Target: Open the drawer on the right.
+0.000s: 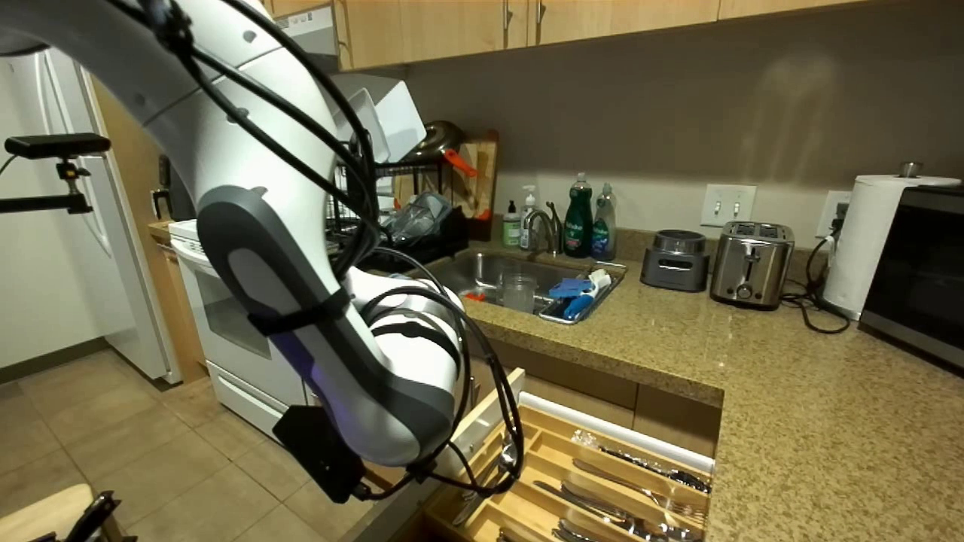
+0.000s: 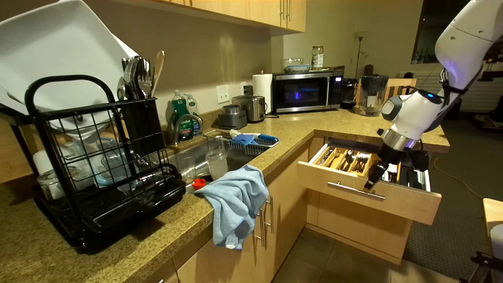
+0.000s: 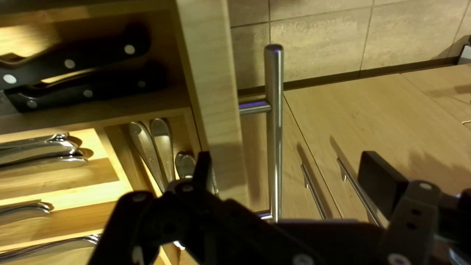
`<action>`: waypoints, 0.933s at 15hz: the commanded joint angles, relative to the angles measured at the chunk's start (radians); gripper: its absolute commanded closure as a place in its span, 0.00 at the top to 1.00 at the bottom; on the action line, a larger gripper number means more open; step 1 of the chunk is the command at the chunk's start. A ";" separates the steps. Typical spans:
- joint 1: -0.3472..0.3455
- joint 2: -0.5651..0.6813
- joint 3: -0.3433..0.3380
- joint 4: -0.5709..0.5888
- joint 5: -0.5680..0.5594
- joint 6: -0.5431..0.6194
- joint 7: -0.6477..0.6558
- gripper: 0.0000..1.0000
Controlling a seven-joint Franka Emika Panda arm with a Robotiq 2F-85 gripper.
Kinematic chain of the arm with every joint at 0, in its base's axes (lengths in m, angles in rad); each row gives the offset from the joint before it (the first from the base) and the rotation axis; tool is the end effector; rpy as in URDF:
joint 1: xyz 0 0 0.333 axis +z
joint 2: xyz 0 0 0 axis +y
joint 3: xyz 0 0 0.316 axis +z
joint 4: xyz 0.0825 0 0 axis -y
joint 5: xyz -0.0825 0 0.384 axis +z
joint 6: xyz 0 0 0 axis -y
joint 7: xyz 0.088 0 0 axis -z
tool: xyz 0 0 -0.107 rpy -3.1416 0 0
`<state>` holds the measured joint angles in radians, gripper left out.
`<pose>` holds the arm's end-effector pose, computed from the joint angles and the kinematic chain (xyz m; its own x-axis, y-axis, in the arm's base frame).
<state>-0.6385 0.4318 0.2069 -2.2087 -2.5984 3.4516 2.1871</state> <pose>0.4046 -0.1141 0.1837 0.9484 -0.0270 0.3159 0.0102 -0.9932 -0.1156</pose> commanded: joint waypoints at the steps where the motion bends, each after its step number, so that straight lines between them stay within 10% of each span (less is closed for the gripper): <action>1: 0.000 -0.025 0.028 -0.036 0.000 0.013 -0.022 1.00; 11: 0.153 -0.204 -0.184 -0.062 0.000 0.002 -0.004 1.00; 14: 0.110 -0.230 -0.126 -0.060 0.000 0.002 0.007 1.00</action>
<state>-0.5084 0.2613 0.0493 -2.2326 -2.5983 3.4535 2.1827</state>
